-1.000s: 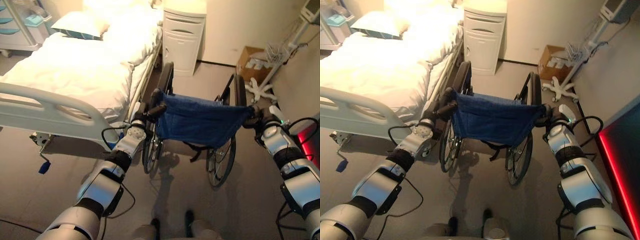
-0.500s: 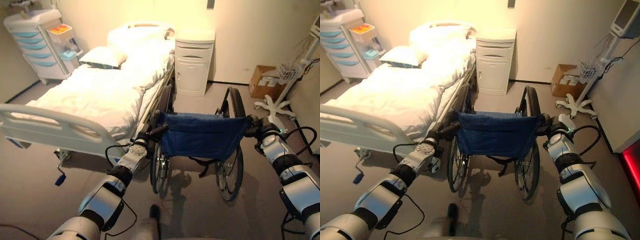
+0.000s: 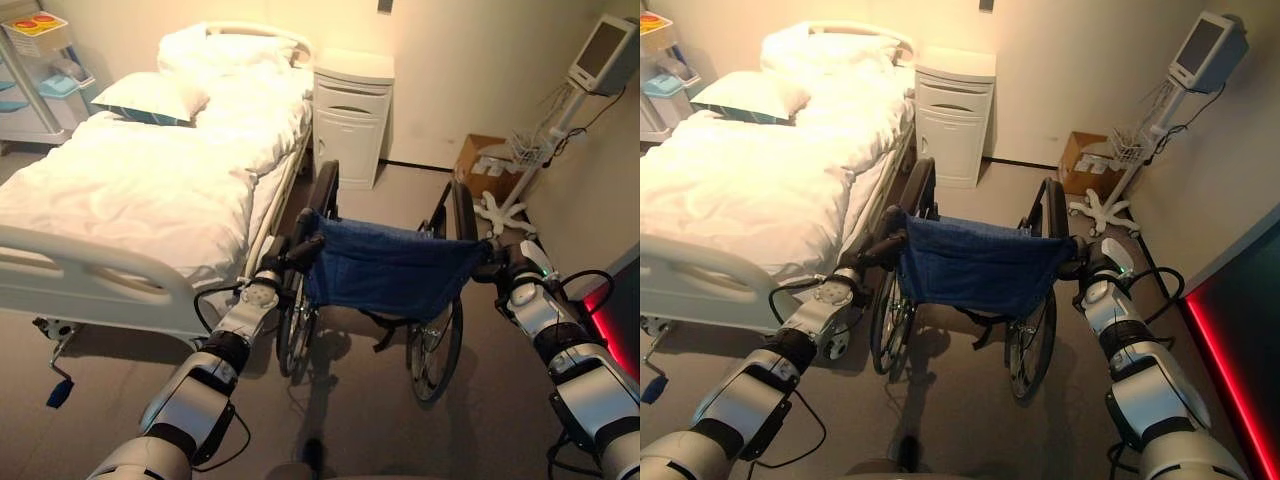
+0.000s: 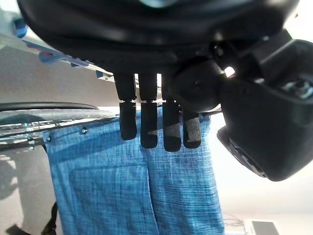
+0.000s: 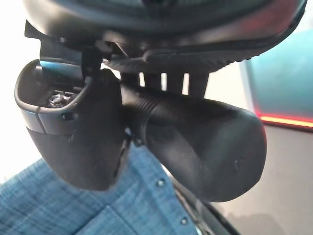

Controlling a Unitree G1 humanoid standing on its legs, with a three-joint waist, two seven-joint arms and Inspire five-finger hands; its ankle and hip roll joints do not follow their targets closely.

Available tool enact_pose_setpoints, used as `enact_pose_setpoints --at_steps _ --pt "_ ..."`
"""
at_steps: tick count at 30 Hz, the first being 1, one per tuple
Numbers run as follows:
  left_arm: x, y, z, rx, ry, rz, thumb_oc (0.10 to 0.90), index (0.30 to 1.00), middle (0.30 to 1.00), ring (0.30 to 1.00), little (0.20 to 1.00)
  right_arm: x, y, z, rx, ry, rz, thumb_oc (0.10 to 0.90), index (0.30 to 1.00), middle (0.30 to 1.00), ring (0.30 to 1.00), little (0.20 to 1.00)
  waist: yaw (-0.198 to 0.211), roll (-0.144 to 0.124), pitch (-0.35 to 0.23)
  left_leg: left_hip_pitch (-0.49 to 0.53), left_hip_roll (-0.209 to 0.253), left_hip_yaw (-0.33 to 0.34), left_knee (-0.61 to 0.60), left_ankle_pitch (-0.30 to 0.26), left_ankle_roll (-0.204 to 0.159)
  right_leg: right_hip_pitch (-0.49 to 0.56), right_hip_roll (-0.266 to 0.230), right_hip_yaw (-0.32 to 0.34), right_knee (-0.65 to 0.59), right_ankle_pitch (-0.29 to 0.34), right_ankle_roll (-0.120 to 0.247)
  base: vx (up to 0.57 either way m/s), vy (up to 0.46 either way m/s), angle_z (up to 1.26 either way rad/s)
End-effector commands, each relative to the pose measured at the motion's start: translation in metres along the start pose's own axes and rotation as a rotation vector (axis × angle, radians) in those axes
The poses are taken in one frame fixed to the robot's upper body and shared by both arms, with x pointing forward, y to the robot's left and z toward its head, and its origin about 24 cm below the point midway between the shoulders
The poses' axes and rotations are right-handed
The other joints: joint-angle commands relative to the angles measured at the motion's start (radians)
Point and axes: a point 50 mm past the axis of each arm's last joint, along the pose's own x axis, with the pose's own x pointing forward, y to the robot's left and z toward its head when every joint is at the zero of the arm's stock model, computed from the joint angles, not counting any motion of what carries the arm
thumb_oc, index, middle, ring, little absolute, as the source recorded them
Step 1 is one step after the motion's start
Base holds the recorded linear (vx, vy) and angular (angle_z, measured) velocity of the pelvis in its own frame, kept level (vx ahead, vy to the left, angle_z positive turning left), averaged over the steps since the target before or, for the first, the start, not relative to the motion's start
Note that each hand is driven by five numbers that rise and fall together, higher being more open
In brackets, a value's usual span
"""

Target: Push the wheelchair next to the bed

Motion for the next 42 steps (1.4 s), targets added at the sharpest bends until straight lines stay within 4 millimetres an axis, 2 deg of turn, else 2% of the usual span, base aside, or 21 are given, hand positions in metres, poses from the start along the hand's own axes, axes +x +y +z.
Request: enact_pose_setpoints --at_steps 1,8,15,22,28,30,31,32,34,37,38,39,40,41,42 --pt "-0.015 0.045 -0.044 0.114 0.107 0.128 0.400 0.300 0.300 0.300 0.300 -0.024 0.081 0.030 -0.010 -0.200 0.350 0.400 0.300 0.300 0.300 0.300 0.111 0.006 0.111 0.024 0.017 -0.012 0.074 -0.040 -0.006 0.000 -0.031 0.004 -0.299 0.220 0.035 0.03 -0.127 -0.25" --pt "-0.019 0.040 -0.053 0.116 0.126 0.123 0.400 0.300 0.300 0.300 0.300 -0.021 0.072 0.031 -0.014 -0.206 0.339 0.400 0.300 0.300 0.300 0.300 0.132 -0.019 0.089 0.010 0.029 0.005 0.082 -0.039 -0.020 0.075 -0.025 -0.025 -0.399 0.196 0.033 0.05 -0.096 -0.01" --pt "-0.018 0.030 -0.055 0.107 0.144 0.089 0.400 0.300 0.300 0.300 0.300 -0.020 0.076 0.020 -0.032 -0.158 0.358 0.400 0.300 0.300 0.300 0.300 0.125 -0.015 0.077 0.039 0.027 0.002 0.066 -0.049 -0.022 0.096 -0.027 -0.027 -0.426 0.197 0.028 0.02 -0.006 0.16" --pt "-0.014 0.024 -0.049 0.097 0.143 0.073 0.400 0.300 0.300 0.300 0.300 -0.019 0.079 0.023 -0.038 -0.135 0.379 0.400 0.300 0.300 0.300 0.300 0.121 -0.010 0.074 0.039 0.019 0.004 0.092 -0.067 -0.010 0.092 -0.043 -0.019 -0.385 0.180 0.036 0.02 0.050 -0.02" --pt "-0.012 0.021 -0.045 0.102 0.128 0.056 0.400 0.300 0.300 0.300 0.300 -0.019 0.082 0.021 -0.032 -0.112 0.370 0.400 0.300 0.300 0.300 0.300 0.125 -0.008 0.073 0.019 -0.005 0.006 0.129 -0.087 0.021 0.085 -0.066 0.006 -0.250 0.166 0.055 0.04 0.151 0.01" --pt "-0.011 0.016 -0.042 0.107 0.118 0.044 0.400 0.300 0.300 0.300 0.300 -0.019 0.081 0.016 -0.038 -0.109 0.364 0.400 0.300 0.300 0.300 0.300 0.119 0.007 0.074 0.013 -0.020 0.000 0.137 -0.096 0.045 0.022 -0.085 0.050 -0.014 0.229 0.054 0.05 0.279 0.05" --pt "-0.011 0.015 -0.041 0.109 0.114 0.041 0.400 0.300 0.300 0.300 0.300 -0.018 0.080 0.014 -0.037 -0.107 0.360 0.400 0.300 0.300 0.300 0.300 0.114 0.014 0.077 0.017 -0.021 -0.006 0.139 -0.099 0.048 -0.005 -0.087 0.065 0.051 0.253 0.050 0.10 0.261 0.07" --pt "-0.011 0.013 -0.041 0.114 0.109 0.034 0.400 0.300 0.300 0.300 0.300 -0.019 0.078 0.006 -0.035 -0.101 0.356 0.400 0.300 0.300 0.300 0.300 0.097 0.029 0.089 0.033 -0.020 -0.023 0.145 -0.109 0.051 -0.076 -0.076 0.101 0.164 0.289 0.037 0.14 0.212 0.17" --pt "-0.012 0.012 -0.041 0.111 0.111 0.028 0.400 0.300 0.300 0.300 0.300 -0.020 0.078 -0.001 -0.038 -0.097 0.362 0.400 0.300 0.300 0.300 0.300 0.074 0.031 0.104 0.051 -0.031 -0.043 0.157 -0.123 0.053 -0.142 -0.054 0.127 0.177 0.313 0.032 0.19 0.120 0.36" --pt "-0.013 0.012 -0.041 0.106 0.115 0.021 0.400 0.300 0.300 0.300 0.300 -0.023 0.078 -0.005 -0.041 -0.089 0.367 0.400 0.300 0.300 0.300 0.300 0.042 0.017 0.129 0.083 -0.056 -0.068 0.182 -0.161 0.055 -0.203 -0.057 0.141 0.063 0.359 0.031 0.25 -0.049 0.14" --pt "-0.012 0.013 -0.036 0.108 0.095 0.018 0.400 0.300 0.300 0.300 0.300 -0.023 0.076 -0.002 -0.022 -0.088 0.352 0.400 0.300 0.300 0.300 0.300 0.031 -0.002 0.153 0.089 -0.070 -0.080 0.209 -0.201 0.056 -0.220 -0.071 0.152 -0.055 0.388 0.040 0.22 -0.198 0.10" --pt "-0.011 0.014 -0.032 0.111 0.078 0.015 0.400 0.300 0.300 0.300 0.300 -0.021 0.073 0.000 -0.009 -0.088 0.339 0.400 0.300 0.300 0.300 0.300 0.025 -0.012 0.169 0.092 -0.074 -0.085 0.223 -0.224 0.055 -0.226 -0.082 0.153 -0.134 0.391 0.044 0.21 -0.213 0.18" --pt "-0.010 0.014 -0.030 0.111 0.071 0.014 0.400 0.300 0.300 0.300 0.300 -0.021 0.072 0.000 -0.007 -0.089 0.336 0.400 0.300 0.300 0.300 0.300 0.022 -0.014 0.174 0.093 -0.074 -0.086 0.228 -0.231 0.055 -0.227 -0.086 0.152 -0.158 0.393 0.046 0.29 -0.231 0.20" --pt "-0.008 0.015 -0.022 0.109 0.038 0.007 0.400 0.300 0.300 0.300 0.300 -0.018 0.067 0.002 0.001 -0.087 0.325 0.400 0.300 0.300 0.300 0.300 0.013 -0.030 0.191 0.107 -0.071 -0.085 0.252 -0.271 0.044 -0.230 -0.122 0.138 -0.314 0.404 0.060 0.36 -0.233 0.28" --pt "-0.007 0.014 -0.019 0.106 0.024 0.000 0.400 0.300 0.300 0.300 0.300 -0.017 0.065 0.003 0.003 -0.088 0.320 0.400 0.300 0.300 0.300 0.300 0.008 -0.033 0.198 0.122 -0.061 -0.082 0.260 -0.292 0.037 -0.226 -0.137 0.127 -0.389 0.404 0.068 0.41 -0.252 0.31"
